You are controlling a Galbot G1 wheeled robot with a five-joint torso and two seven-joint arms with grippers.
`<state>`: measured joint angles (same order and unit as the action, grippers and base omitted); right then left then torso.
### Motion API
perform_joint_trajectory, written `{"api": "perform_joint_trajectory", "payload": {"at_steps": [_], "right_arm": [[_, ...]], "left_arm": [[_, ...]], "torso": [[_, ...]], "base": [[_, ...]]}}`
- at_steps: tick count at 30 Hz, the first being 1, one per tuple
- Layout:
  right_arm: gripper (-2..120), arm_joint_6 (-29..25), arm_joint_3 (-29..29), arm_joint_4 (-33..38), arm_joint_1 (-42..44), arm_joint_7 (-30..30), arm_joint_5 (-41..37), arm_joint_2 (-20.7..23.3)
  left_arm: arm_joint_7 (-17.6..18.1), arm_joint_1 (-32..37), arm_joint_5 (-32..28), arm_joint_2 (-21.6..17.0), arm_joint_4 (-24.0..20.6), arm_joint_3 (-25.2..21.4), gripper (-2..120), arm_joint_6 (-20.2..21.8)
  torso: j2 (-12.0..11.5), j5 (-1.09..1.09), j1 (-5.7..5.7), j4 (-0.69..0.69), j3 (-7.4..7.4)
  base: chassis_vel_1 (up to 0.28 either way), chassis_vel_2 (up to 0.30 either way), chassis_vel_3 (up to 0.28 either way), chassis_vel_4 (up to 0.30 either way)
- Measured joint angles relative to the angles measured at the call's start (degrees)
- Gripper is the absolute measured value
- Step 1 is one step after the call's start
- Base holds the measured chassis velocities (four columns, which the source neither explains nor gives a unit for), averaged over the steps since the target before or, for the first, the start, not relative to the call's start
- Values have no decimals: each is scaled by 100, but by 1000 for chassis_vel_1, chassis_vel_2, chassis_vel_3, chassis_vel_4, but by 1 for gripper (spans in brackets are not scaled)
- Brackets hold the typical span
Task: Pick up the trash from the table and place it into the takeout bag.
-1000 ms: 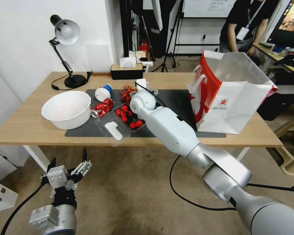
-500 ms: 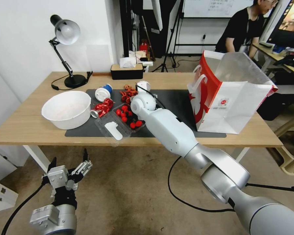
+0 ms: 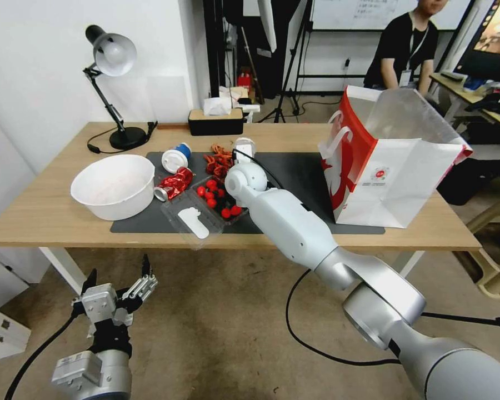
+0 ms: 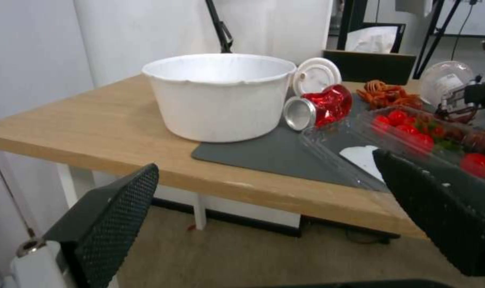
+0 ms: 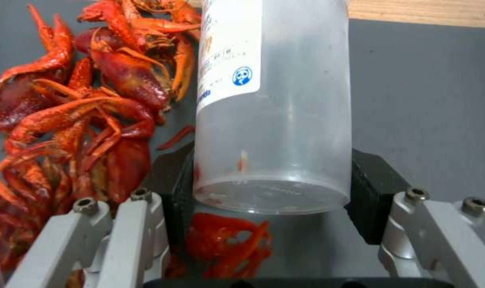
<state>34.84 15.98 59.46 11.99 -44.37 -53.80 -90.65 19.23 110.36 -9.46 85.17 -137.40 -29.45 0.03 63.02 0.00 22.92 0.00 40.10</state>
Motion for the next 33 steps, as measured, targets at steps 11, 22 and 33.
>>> {"api": "perform_joint_trajectory", "payload": {"at_steps": [11, 22, 33], "right_arm": [[54, -111, 25, 200, 98, 99, 82, 188], [54, -419, 193, 1146, 191, 635, 950, 725], [54, -711, 176, 2963, 442, 756, 1233, 1526]], "left_arm": [[3, -3, 24, 1, 12, 21, 100, -23], [7, -10, 20, -13, -15, -26, 100, -22], [13, -37, -8, 28, -53, -61, 100, -5]], "torso": [[0, 0, 0, 0, 0], [0, 0, 0, 0, 0], [0, 1, 0, 1, 0]], "base": [[0, 0, 0, 0], [0, 0, 0, 0], [0, 0, 0, 0]]}}
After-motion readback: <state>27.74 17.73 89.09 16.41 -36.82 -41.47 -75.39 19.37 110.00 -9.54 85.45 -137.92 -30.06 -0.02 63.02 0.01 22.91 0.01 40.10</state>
